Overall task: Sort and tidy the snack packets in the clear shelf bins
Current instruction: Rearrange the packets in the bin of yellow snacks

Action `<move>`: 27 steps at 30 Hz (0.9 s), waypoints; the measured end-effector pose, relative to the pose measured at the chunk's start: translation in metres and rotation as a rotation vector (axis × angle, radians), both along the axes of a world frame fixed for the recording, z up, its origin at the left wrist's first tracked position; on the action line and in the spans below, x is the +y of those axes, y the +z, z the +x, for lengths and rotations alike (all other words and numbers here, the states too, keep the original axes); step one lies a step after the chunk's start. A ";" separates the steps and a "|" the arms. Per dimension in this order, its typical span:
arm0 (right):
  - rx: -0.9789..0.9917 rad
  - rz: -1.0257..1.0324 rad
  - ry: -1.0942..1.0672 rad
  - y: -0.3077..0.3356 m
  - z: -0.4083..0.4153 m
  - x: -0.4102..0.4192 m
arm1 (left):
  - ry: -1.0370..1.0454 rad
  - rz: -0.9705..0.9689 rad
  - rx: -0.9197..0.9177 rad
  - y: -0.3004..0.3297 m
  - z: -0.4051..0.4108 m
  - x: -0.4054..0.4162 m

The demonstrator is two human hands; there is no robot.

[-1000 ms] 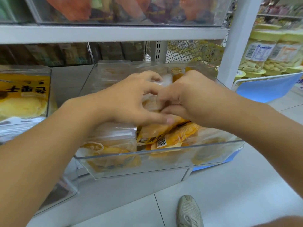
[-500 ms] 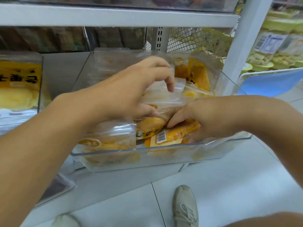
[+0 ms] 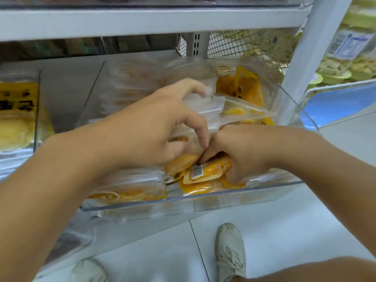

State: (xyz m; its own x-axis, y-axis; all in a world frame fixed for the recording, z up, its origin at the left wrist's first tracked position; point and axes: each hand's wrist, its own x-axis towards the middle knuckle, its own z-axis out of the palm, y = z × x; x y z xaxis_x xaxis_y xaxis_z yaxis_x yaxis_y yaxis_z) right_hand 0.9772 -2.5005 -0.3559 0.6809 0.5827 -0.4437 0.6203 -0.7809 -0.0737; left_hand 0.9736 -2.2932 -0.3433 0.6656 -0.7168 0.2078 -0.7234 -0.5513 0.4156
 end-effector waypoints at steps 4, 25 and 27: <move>-0.156 0.128 0.038 -0.007 0.008 -0.005 | 0.034 0.117 0.014 0.006 -0.002 0.000; 0.003 -0.019 -0.015 0.007 -0.020 0.004 | 0.130 0.233 -0.042 0.004 -0.003 -0.004; -0.034 -0.068 0.019 0.001 -0.012 0.002 | 0.131 0.241 -0.046 0.003 -0.003 -0.004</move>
